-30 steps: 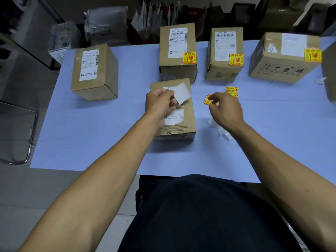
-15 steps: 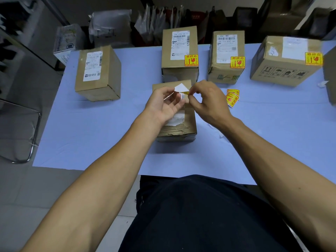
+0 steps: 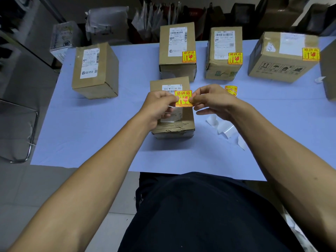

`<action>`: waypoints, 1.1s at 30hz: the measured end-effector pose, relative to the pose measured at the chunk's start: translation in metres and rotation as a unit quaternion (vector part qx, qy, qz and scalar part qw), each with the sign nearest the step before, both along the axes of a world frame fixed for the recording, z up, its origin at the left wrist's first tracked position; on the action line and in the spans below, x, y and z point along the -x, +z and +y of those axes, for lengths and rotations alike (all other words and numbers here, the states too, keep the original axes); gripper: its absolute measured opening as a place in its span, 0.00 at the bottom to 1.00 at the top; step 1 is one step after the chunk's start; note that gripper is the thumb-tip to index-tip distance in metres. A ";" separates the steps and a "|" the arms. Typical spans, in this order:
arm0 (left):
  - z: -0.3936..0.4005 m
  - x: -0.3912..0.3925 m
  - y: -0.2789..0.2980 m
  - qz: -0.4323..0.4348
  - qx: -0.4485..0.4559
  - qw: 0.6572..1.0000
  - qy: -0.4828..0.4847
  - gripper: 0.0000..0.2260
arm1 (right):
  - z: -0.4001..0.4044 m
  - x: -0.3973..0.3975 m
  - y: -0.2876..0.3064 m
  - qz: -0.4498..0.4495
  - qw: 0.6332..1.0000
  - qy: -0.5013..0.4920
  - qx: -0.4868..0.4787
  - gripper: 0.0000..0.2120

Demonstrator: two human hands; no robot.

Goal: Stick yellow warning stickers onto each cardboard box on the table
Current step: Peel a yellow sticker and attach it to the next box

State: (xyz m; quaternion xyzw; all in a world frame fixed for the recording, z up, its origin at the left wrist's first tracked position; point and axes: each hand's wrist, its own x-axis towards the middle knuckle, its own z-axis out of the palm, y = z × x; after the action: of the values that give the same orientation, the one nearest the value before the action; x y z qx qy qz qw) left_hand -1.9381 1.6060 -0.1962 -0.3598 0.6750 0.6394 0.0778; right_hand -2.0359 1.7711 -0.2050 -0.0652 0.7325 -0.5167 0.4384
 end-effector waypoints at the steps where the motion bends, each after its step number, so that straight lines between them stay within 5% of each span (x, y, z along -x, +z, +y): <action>1: 0.002 -0.001 -0.002 -0.001 0.010 1.000 -0.002 0.05 | 0.001 -0.002 -0.001 0.002 1.000 -0.011 -0.010 0.05; 24: 0.016 -0.018 -0.024 -0.052 0.267 0.946 -0.174 0.06 | 0.007 -0.039 -0.030 0.004 0.994 -0.034 -0.108 0.09; 33: 0.015 -0.013 -0.023 -0.064 0.284 0.933 -0.212 0.06 | 0.008 -0.039 -0.038 0.019 0.993 -0.039 -0.107 0.09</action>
State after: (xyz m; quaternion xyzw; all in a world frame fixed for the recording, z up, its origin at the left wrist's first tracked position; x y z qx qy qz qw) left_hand -1.9253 1.6212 -0.2191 -0.2552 0.8826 0.3655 0.1490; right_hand -1.9972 1.7791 -0.2425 0.0012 0.7934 -0.4513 0.4084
